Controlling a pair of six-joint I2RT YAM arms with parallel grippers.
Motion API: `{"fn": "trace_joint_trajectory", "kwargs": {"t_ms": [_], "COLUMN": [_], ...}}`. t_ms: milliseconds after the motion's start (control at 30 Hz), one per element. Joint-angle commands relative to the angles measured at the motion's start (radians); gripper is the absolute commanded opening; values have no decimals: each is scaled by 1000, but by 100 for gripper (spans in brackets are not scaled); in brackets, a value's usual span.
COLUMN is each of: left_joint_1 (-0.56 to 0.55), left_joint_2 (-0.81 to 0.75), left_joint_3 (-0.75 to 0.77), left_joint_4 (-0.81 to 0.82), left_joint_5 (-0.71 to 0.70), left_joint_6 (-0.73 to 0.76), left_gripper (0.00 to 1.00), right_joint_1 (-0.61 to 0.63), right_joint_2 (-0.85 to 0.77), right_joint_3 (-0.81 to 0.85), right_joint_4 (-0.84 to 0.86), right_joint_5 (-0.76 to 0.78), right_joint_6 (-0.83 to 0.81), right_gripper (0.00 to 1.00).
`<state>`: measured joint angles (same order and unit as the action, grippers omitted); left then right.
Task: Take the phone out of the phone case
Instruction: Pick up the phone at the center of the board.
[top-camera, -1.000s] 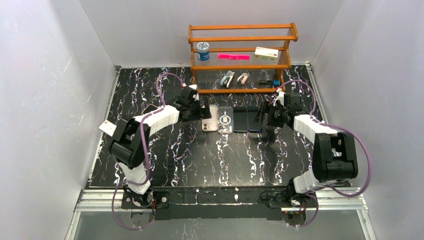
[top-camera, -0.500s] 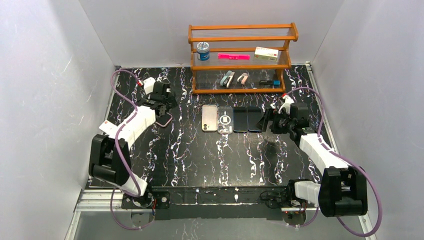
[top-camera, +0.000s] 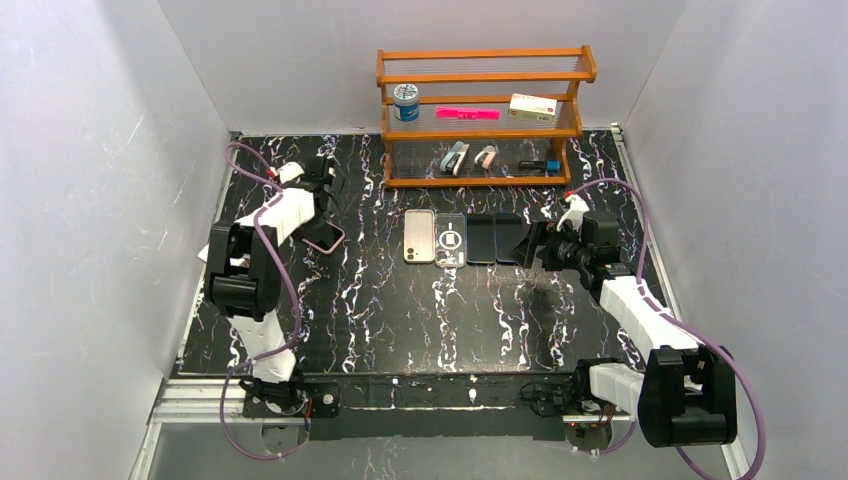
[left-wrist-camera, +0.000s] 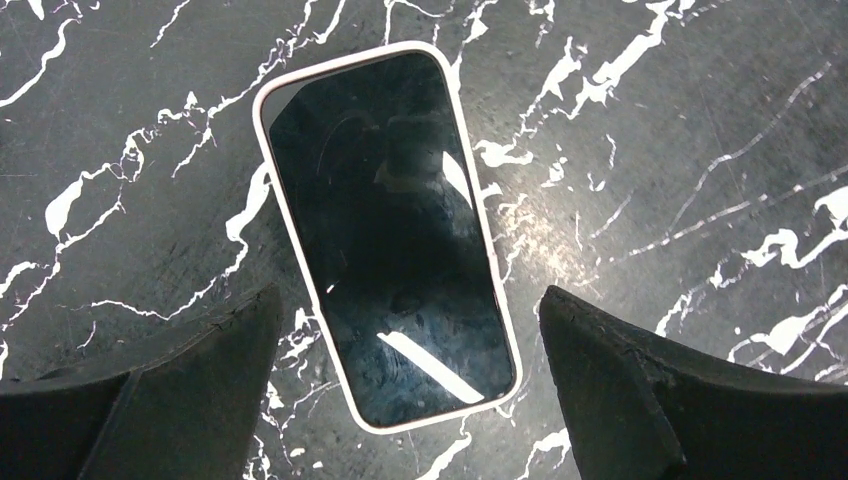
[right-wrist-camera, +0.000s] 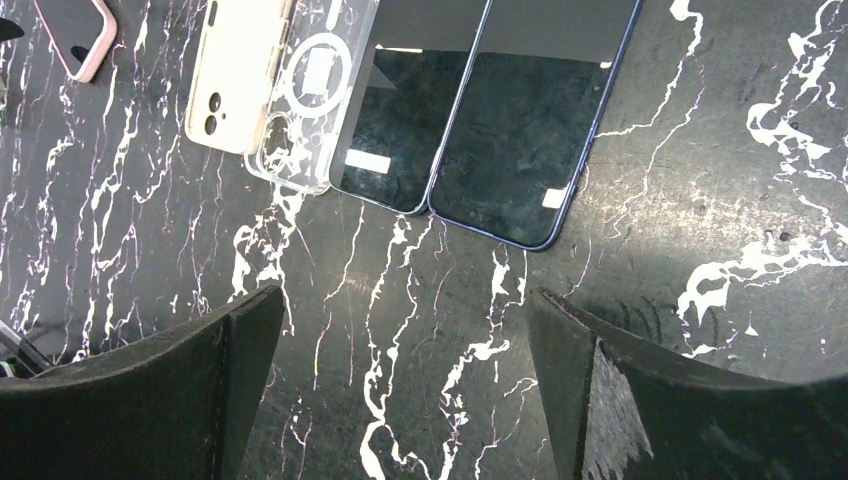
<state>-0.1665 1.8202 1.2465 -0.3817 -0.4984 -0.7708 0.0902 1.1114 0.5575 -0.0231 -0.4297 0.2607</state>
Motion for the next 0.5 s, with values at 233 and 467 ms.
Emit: {"fn": "trace_joint_trajectory", "kwargs": {"t_ms": [233,467], "left_joint_1": [27,33], "left_joint_2": [125,176], "left_joint_3": [114,110], "left_joint_4": [-115,-143], "left_joint_5": [-80,-107], "left_joint_6": [-80,-92], "left_gripper": [98,98], "right_joint_1": [3,3], "right_joint_2": [-8,-4], "right_joint_3": [-30,-30], "right_joint_4": [56,57], "right_joint_5": [-27,-47], "right_joint_6": [-20,-21], "right_gripper": [99,99]}}
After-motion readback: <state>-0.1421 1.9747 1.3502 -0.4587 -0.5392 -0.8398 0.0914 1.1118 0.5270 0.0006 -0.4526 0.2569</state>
